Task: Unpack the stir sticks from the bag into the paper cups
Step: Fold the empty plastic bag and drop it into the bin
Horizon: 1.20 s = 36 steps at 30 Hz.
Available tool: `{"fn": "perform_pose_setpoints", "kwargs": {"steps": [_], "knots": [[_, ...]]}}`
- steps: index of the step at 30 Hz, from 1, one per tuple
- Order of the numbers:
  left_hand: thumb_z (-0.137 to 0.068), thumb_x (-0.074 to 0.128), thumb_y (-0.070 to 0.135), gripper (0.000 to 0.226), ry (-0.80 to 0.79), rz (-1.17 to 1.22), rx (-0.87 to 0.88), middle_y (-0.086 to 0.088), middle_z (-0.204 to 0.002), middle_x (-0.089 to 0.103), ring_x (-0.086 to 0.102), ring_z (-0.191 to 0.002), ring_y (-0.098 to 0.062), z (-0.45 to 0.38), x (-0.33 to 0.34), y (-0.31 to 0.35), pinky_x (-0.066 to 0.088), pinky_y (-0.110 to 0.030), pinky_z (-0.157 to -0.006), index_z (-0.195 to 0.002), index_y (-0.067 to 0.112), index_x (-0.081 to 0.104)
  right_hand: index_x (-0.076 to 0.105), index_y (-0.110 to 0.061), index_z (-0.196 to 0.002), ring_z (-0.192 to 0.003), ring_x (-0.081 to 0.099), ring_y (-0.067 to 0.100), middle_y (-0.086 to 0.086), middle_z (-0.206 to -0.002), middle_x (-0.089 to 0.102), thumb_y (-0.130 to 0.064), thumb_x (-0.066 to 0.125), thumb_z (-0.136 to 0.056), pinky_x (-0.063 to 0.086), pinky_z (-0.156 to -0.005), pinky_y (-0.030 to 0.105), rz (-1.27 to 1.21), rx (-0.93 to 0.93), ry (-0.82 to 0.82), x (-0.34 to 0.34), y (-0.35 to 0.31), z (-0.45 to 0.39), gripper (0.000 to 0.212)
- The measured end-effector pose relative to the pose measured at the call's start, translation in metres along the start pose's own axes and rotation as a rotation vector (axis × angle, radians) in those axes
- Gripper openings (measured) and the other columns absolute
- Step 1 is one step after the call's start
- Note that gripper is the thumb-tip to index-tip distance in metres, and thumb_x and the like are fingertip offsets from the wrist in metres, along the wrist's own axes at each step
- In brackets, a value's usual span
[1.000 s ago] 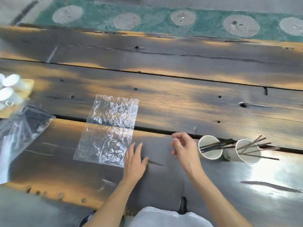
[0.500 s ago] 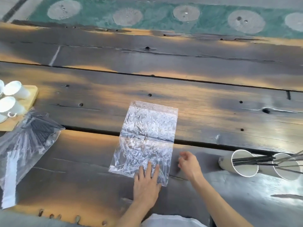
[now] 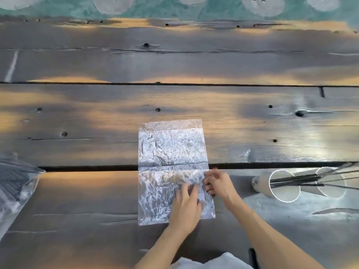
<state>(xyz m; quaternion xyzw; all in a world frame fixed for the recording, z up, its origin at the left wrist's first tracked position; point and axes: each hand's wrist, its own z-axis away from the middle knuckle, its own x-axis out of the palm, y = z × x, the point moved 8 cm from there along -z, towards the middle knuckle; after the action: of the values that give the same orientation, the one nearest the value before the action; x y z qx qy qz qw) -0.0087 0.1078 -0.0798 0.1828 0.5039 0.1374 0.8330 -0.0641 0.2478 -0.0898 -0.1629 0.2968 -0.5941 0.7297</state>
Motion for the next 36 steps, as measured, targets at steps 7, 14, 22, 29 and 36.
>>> {"fn": "perform_pose_setpoints", "kwargs": {"steps": [7,14,22,29,36], "knots": [[-0.102,0.044,0.026,0.036,0.356,0.353,-0.637,-0.008,-0.142,0.041,0.057,-0.103,-0.023,-0.031,-0.117,-0.139,0.04,-0.036,-0.077,-0.135,0.013,0.051,0.055,-0.001,-0.112,-0.054,0.063,0.027,0.016,-0.078,0.066,0.005,0.035,-0.096,0.052,-0.043,0.025,-0.119,0.058,0.155,-0.026,-0.033,-0.04,0.026],[-0.092,0.063,0.015,0.039,0.315,0.508,-0.678,-0.009,-0.125,0.056,0.059,-0.104,-0.027,-0.053,-0.136,-0.19,0.055,-0.039,-0.085,-0.13,0.014,0.055,0.058,-0.006,-0.113,-0.054,0.072,0.026,0.013,-0.072,0.071,0.0,0.039,-0.096,0.06,-0.055,0.034,-0.046,0.119,0.207,-0.027,-0.034,-0.062,0.026],[-0.089,0.067,0.011,0.048,0.297,0.587,-0.66,0.0,-0.1,0.063,0.065,-0.101,-0.026,-0.081,-0.149,-0.189,0.057,-0.046,-0.086,-0.134,0.015,0.054,0.044,-0.004,-0.139,-0.064,0.07,0.025,0.021,-0.127,0.059,0.003,0.043,-0.1,0.061,-0.054,0.027,-0.269,-0.027,0.068,-0.021,-0.079,-0.066,0.039],[-0.088,0.073,0.023,0.032,0.14,0.762,-0.687,-0.009,-0.097,0.065,0.05,-0.065,-0.015,-0.106,-0.148,-0.17,0.045,-0.029,-0.057,-0.115,0.01,0.063,0.049,-0.004,-0.117,-0.052,0.059,0.021,0.015,-0.082,0.064,0.003,0.044,-0.098,0.054,-0.05,0.034,-0.154,0.038,0.035,-0.011,-0.093,-0.075,0.021],[-0.087,0.07,0.009,0.008,0.166,0.79,-0.617,-0.002,-0.085,0.066,0.043,-0.054,-0.012,-0.104,-0.156,-0.168,0.036,-0.024,-0.044,-0.086,0.017,0.073,0.066,-0.004,-0.085,-0.037,0.041,0.009,0.001,-0.056,0.052,0.0,0.061,-0.093,0.033,-0.035,0.021,-0.112,-0.076,0.075,-0.024,-0.096,-0.075,0.01]]}}
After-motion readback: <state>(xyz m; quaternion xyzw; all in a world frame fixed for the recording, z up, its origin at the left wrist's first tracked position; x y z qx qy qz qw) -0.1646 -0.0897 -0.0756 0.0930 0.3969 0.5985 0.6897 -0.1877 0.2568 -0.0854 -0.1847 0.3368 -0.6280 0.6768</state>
